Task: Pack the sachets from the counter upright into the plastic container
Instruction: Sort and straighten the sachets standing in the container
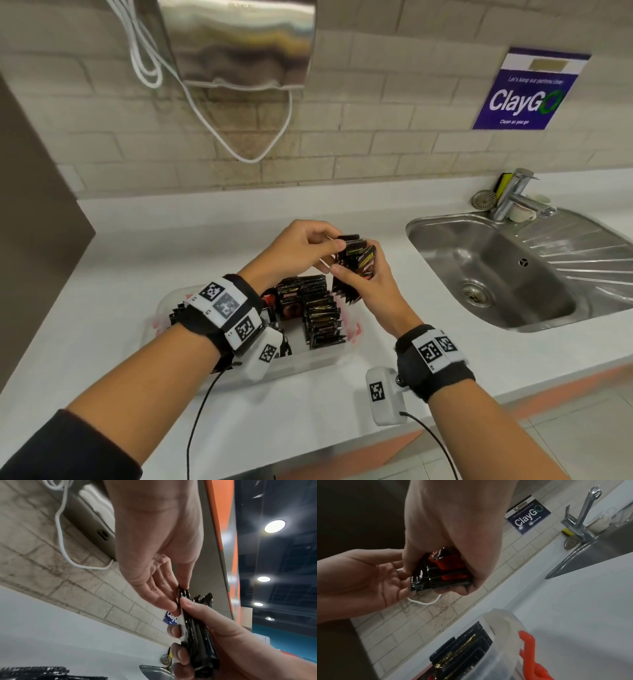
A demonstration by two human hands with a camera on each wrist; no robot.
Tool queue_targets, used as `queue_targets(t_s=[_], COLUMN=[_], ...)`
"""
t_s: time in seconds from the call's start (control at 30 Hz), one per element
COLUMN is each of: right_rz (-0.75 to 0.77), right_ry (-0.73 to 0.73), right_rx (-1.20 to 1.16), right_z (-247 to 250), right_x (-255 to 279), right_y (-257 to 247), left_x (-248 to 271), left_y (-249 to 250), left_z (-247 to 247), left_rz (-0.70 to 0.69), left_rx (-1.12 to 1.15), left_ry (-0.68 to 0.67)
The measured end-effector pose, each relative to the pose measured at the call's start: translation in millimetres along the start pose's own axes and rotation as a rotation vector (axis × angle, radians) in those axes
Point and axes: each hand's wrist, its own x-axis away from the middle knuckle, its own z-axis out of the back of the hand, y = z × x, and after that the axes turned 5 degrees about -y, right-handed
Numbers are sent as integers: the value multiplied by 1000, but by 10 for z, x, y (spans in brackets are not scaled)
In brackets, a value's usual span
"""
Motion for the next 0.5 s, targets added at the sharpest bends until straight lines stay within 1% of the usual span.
queue_targets(t_s=[0.17,0.23,0.3,0.37,0.43,0.5], right_rz=[-6,-22,-40,-50,-35,-15], right_ry=[-33,-28,6,72,141,179], right_rx=[12,11,-11,-11,9,42], right_z=[-41,-57,-62,-57,-46,-48], right_x=[27,19,5,0,-3,-12], right_y=[114,182,257,325,391,451], left_x=[97,130,147,163,197,246], left_y=[-52,-87,-119,-170,-248,-352], left_z=[153,223,307,418,526,583], left_rz=[64,85,118,170,228,283], left_rx=[69,78,59,0,-137,-299], left_ry=[-46,-24,41,129,196,189])
